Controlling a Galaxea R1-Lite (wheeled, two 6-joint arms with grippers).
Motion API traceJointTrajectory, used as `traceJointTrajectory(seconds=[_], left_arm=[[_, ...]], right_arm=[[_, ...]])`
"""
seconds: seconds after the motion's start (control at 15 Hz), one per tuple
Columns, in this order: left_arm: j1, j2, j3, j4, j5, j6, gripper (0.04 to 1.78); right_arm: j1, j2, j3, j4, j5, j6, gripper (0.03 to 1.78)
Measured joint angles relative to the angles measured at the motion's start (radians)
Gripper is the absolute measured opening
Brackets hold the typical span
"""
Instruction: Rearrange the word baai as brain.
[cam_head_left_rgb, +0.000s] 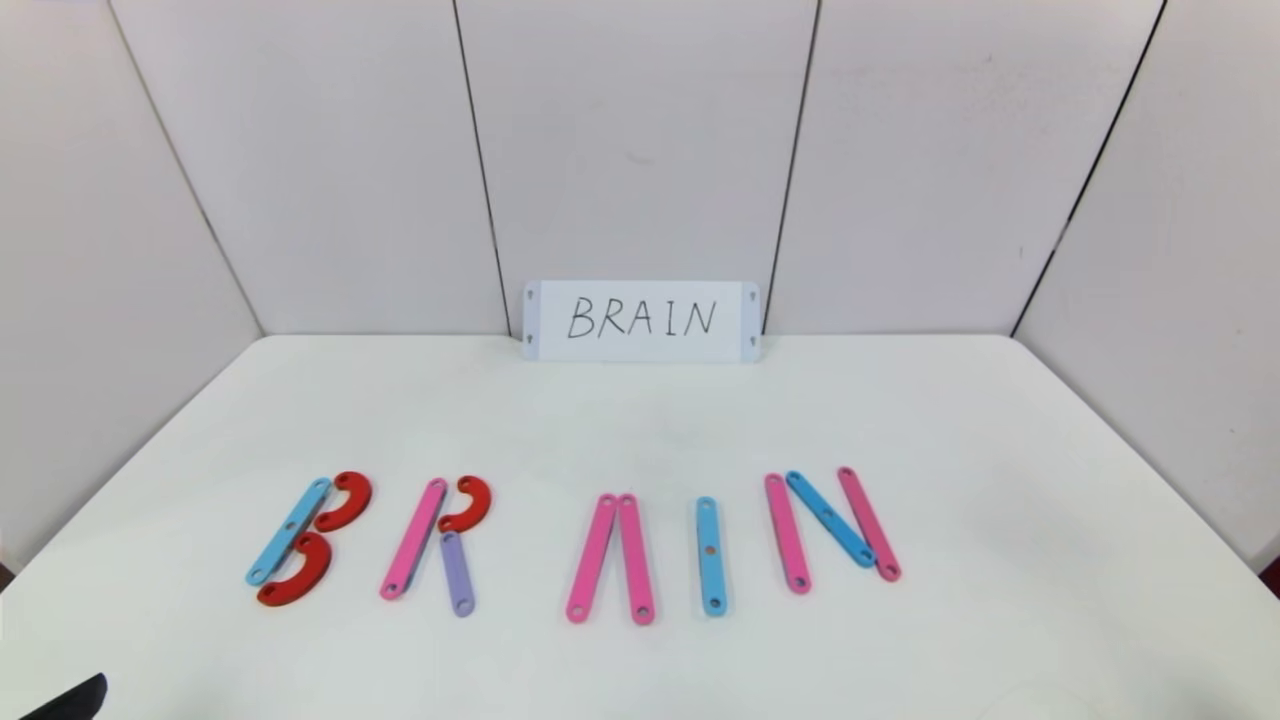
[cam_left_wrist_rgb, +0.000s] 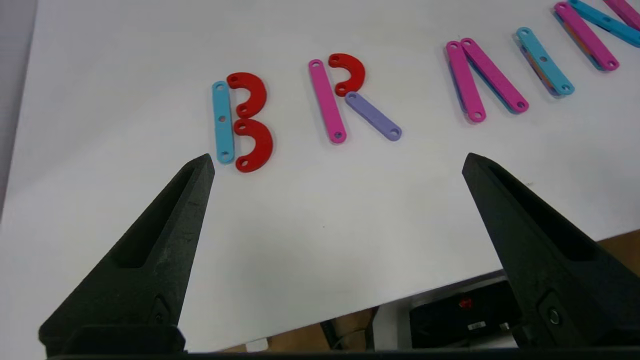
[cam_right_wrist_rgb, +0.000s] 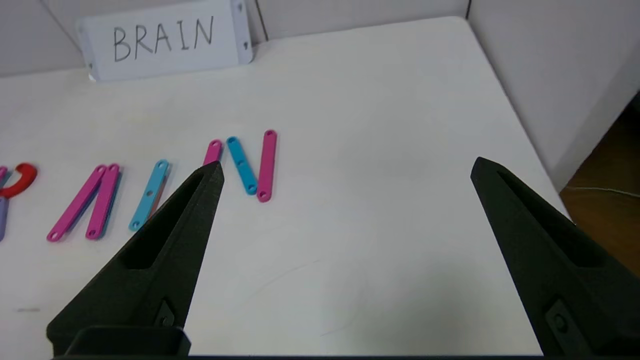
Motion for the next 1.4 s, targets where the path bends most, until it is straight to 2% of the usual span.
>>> traceJointTrajectory(seconds=[0.13,0.27,0.67,0.8,1.0,1.2,1.27,1.4], left_arm=[[0.055,-0.035,-0.014,0.024,0.027,0.001,1.74],[0.127,-0.079,-0.037,0.079,0.029,0.001,1.74],[0.19,-0.303,0.008,0.085,0.031,0.001,1.74],[0.198,-0.369,0.095,0.003,0.032,0.008,1.74],[0.204,-0.441,0.278,-0.22,0.03,0.028,1.74],[0.207,-0.502,0.452,-0.354,-0.003,0.063,1.74],[0.207,-0.515,0.505,-0.377,-0.009,0.073,1.74],[0.207,-0.53,0.579,-0.406,-0.026,0.08,1.74]], right_arm=[[-0.071,-0.055,-0.002,0.005,0.011,-0.009,1.73],[-0.101,-0.114,0.007,0.006,0.019,-0.045,1.73],[-0.097,-0.349,0.128,-0.011,0.075,-0.13,1.73],[-0.094,-0.413,0.204,-0.045,0.09,-0.172,1.73],[-0.093,-0.455,0.355,-0.238,0.089,-0.22,1.73],[-0.093,-0.467,0.506,-0.409,0.087,-0.27,1.73],[-0.093,-0.467,0.533,-0.417,0.08,-0.276,1.73],[-0.092,-0.469,0.551,-0.367,0.076,-0.277,1.73]])
